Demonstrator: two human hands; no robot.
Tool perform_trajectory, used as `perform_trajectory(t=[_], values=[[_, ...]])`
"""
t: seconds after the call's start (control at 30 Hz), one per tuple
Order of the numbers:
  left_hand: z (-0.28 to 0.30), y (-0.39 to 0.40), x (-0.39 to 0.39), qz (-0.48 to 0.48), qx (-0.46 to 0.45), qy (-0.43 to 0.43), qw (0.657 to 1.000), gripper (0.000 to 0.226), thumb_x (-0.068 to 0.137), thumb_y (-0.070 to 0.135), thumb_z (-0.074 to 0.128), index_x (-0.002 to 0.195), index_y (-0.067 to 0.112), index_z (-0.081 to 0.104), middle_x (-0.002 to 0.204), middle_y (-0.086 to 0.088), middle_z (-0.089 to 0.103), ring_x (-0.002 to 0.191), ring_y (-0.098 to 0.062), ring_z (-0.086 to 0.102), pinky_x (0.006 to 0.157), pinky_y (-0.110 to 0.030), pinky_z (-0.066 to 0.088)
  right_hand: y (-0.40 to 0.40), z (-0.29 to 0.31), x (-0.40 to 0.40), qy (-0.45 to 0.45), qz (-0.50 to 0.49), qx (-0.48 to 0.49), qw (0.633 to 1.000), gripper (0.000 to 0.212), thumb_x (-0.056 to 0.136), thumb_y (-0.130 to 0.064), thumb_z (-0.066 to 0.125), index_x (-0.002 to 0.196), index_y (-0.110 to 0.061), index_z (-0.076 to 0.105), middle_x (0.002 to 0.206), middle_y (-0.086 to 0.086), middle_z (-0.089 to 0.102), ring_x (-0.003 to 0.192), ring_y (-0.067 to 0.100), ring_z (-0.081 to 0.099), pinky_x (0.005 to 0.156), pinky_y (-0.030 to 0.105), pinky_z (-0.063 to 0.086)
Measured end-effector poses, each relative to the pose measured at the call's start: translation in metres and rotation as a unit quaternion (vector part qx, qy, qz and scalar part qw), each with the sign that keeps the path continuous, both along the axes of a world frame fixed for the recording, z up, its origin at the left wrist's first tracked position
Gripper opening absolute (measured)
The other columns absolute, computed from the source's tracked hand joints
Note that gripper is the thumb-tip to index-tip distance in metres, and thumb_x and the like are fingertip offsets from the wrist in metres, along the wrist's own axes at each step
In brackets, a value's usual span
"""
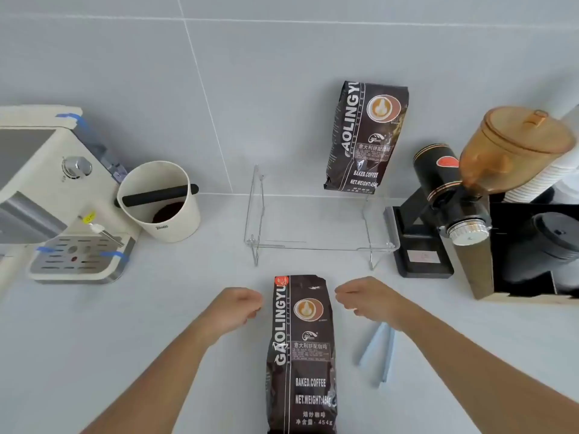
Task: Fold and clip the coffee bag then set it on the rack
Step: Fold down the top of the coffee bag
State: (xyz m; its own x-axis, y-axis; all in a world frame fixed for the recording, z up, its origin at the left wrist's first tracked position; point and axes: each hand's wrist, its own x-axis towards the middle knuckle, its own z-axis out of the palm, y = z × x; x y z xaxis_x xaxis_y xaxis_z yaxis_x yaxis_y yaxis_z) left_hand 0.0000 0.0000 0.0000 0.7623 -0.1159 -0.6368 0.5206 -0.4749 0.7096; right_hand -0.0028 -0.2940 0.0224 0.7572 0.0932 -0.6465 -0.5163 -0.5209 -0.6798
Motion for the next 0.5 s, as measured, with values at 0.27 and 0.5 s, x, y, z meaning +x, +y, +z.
perform_trajectory(t=[0.27,0.5], values=[[-0.007,-0.035,0.003,0.1,-0.092,0.061,0.989,0.022,0.079,0.032,0.064,0.076,0.012,0.071,0.084,-0.007,0.074,0.074,-0.021,0.058,0.078,-0.036,0.048,0.031,-0.027,-0.002,0.036,-0.125,0.098,0.987,0.021,0.09,-0.02,0.063,0.097,-0.005,0.076,0.089,0.011,0.065,0.082,0.019,0.052,0.081,0.035,0.043],[-0.019,-0.048,0.006,0.165,-0.143,0.06,0.974,0.021,0.091,0.021,0.062,0.091,0.004,0.074,0.093,-0.016,0.077,0.076,-0.025,0.07,0.074,-0.034,0.056,0.039,-0.038,0.004,0.05,-0.191,0.149,0.969,0.018,0.092,-0.012,0.061,0.098,0.003,0.07,0.09,0.017,0.064,0.082,0.025,0.057,0.077,0.035,0.049]])
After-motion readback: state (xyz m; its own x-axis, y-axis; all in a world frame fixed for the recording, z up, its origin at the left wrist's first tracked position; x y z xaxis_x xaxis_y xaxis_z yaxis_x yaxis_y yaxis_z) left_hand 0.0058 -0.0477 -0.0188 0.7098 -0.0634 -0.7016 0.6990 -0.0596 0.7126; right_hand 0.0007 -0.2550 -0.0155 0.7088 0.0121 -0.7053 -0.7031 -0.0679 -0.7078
